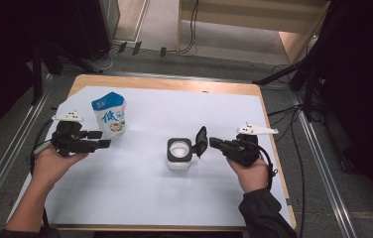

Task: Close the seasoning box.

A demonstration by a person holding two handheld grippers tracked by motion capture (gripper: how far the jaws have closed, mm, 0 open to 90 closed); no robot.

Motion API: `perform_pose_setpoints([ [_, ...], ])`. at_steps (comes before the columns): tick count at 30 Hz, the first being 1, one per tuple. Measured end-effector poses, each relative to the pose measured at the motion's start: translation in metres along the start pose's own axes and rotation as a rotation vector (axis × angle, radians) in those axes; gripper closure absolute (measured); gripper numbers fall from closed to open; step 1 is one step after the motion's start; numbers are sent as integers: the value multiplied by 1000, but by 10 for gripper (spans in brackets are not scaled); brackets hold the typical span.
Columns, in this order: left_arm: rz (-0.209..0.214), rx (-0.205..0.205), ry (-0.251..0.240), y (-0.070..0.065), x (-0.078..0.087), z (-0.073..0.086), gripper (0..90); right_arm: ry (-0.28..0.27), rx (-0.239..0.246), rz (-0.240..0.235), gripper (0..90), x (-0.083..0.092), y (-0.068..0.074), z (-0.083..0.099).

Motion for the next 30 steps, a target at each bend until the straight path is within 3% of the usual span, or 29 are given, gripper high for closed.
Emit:
perform_pose_setpoints([
  [5, 48, 2, -17, -10, 0, -4, 432, 3, 0, -26, 900, -8, 1, -6],
  [22, 59, -50, -1, -18, -6, -5, 421, 14, -11, -54, 897, -29, 9, -6],
  [30, 55, -39, -7, -15, -5, -3, 421, 22, -3, -56, 900, -36, 11, -5],
])
Point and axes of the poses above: each handheld gripper's, and its own axes: x roughly backward along the jaws, z roughly out of its underside, y roughly to its left, the point moved 3 cm from there along -x, roughly forward along the jaws
